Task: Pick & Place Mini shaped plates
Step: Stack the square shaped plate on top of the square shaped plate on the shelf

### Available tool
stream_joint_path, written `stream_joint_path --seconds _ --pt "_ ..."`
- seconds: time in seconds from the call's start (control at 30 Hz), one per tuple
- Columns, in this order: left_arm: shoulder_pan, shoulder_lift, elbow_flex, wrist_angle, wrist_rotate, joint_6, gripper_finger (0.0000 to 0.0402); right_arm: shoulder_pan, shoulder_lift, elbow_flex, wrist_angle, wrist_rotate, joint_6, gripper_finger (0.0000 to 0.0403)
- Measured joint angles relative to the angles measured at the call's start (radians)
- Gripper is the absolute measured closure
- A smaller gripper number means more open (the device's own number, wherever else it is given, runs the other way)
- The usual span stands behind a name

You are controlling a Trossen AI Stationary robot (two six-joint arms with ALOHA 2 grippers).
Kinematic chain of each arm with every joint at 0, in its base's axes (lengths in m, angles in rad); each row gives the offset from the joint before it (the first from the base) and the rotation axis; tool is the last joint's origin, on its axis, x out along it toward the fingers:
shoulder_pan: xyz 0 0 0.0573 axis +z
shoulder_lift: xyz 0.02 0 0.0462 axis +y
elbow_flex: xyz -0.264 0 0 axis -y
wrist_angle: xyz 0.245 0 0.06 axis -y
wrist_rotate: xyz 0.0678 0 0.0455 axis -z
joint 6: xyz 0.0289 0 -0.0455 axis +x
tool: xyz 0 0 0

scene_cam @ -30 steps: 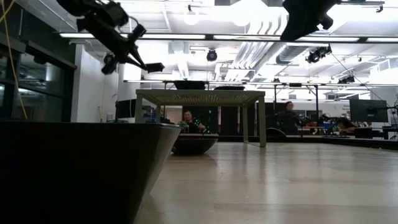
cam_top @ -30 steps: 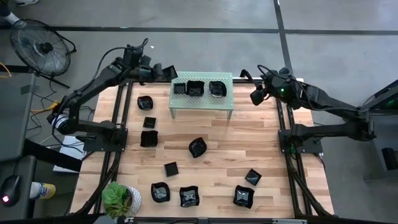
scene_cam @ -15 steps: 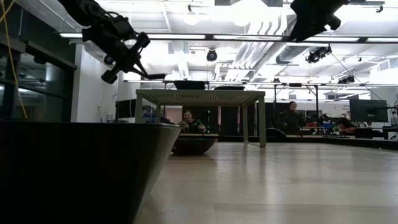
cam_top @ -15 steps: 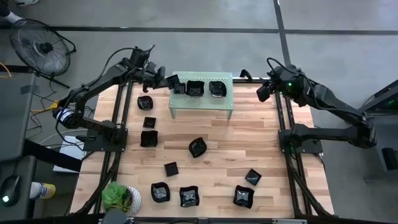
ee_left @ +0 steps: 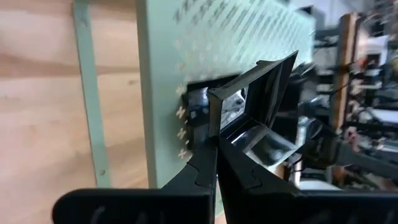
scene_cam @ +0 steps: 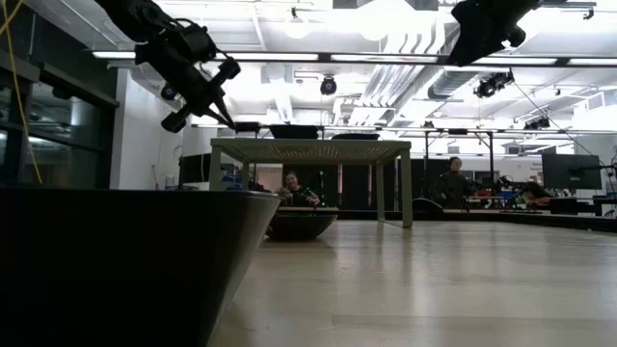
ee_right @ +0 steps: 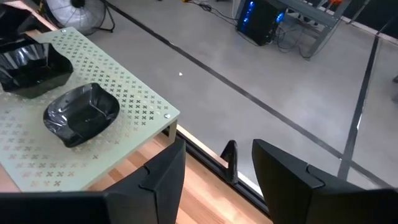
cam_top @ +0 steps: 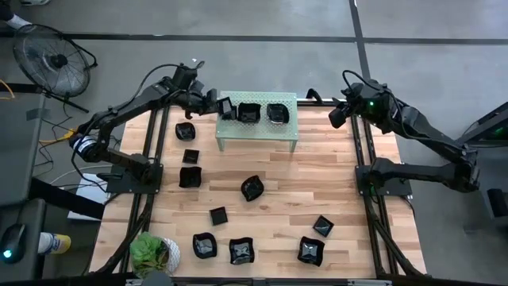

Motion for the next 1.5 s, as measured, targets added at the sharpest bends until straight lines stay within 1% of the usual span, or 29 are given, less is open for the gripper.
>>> stream_joint_path --seconds 0.07,0.17,0.3,0.47,0.57,0.63,0.73,0.93,1.03,1.17,1.4,1.5 --pt "-0.001 0.012 0.0 0.014 -0.002 0.0 0.0401 -0.013 0.0 0.0 0.0 -0.024 -0.009 0.0222" --pt "0.005 0.034 0.001 0.077 0.011 0.0 0.0401 -0.027 0.0 0.0 0.0 -0.06 -0.015 0.0222" --pt "0.004 0.035 0.001 0.077 0.03 0.015 0.0401 -0.037 0.0 0.0 -0.002 -0.075 -0.015 0.0222" --pt "0.07 0.035 0.001 0.053 0.134 0.065 0.0401 -0.037 0.0 0.0 -0.011 -0.086 -0.015 0.0222" --pt "0.112 0.035 0.001 0.048 0.168 0.079 0.0401 -0.037 0.0 0.0 -0.012 -0.091 -0.015 0.0222" --pt "0.131 0.036 0.017 0.006 0.176 0.102 0.0401 -0.037 0.0 0.0 -0.012 -0.094 -0.014 0.0222" --pt "0.143 0.062 0.076 -0.062 0.18 0.175 0.0401 -0.037 0.0 0.0 -0.012 -0.097 -0.014 0.0222" --pt "0.14 0.175 0.249 -0.296 0.183 0.33 0.0401 -0.036 0.001 0.0 -0.015 -0.097 -0.006 0.0222" --pt "0.141 0.227 0.308 -0.407 0.174 0.382 0.0401 -0.036 0.001 0.0 -0.017 -0.097 0.011 0.0222" --pt "0.137 0.245 0.329 -0.437 0.166 0.375 0.0401 -0.036 0.001 0.0 -0.017 -0.097 0.015 0.0222" --pt "0.068 0.247 0.329 -0.436 0.156 0.352 0.0401 -0.036 0.001 -0.001 -0.017 -0.097 0.015 0.0222" --pt "0.037 0.247 0.329 -0.419 0.132 0.333 0.0401 -0.036 0.001 -0.001 -0.017 -0.097 0.015 0.0222"
